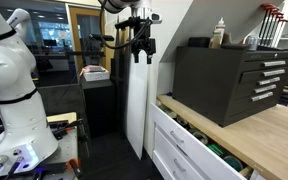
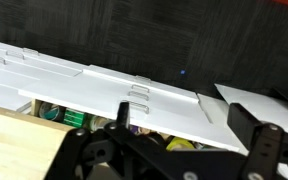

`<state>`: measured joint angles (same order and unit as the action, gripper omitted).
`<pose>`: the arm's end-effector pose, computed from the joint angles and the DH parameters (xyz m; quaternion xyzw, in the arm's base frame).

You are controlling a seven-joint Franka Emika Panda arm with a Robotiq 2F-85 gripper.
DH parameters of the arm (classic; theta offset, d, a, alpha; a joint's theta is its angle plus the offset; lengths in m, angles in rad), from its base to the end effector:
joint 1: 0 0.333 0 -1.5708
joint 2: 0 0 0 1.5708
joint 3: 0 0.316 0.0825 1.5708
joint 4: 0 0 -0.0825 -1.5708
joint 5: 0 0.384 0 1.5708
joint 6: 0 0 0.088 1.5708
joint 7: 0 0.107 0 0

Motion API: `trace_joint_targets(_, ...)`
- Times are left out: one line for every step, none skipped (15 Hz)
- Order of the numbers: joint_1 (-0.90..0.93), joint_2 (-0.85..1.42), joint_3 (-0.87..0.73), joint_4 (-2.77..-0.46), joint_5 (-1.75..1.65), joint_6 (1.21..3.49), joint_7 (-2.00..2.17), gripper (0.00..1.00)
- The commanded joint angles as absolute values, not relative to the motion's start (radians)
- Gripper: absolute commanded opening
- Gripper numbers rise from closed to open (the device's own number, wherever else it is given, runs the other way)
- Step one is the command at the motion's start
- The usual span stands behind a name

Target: Fully open the topmost drawer of the cabinet to the left

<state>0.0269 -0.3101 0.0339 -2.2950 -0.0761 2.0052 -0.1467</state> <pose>0.4565 0.0240 0.4751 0.9921 0.1183 0.0082 0.0402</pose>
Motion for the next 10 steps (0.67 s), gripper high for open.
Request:
trace_joint_targets(0.051, -0.277, -0.002, -2.342, -0.031, 2.069, -0.293, 1.0)
trace_joint_targets(0.053, -0.26, -0.003, -2.349, -0.028, 2.082, -0.336, 1.0)
trace_joint_targets(0.054, -0.247, -0.003, -2.356, -0.028, 2.09, -0.373, 1.0)
trace_joint_targets(0.055, -0.235, 0.0, -2.364, -0.038, 2.101, -0.404, 1.0)
trace_joint_targets(0.057, -0.224, 0.004, -2.369, -0.045, 2.11, -0.429, 1.0)
trace_joint_targets(0.058, -0.221, 0.007, -2.372, -0.05, 2.108, -0.448, 1.0)
trace_joint_targets(0.05, -0.22, 0.009, -2.352, -0.048, 2.078, -0.399, 1.0)
trace_joint_targets(0.053, -0.211, 0.01, -2.355, -0.048, 2.08, -0.416, 1.0)
trace_joint_targets(0.055, -0.207, 0.01, -2.355, -0.048, 2.08, -0.423, 1.0)
trace_joint_targets(0.056, -0.205, 0.01, -2.355, -0.048, 2.08, -0.426, 1.0)
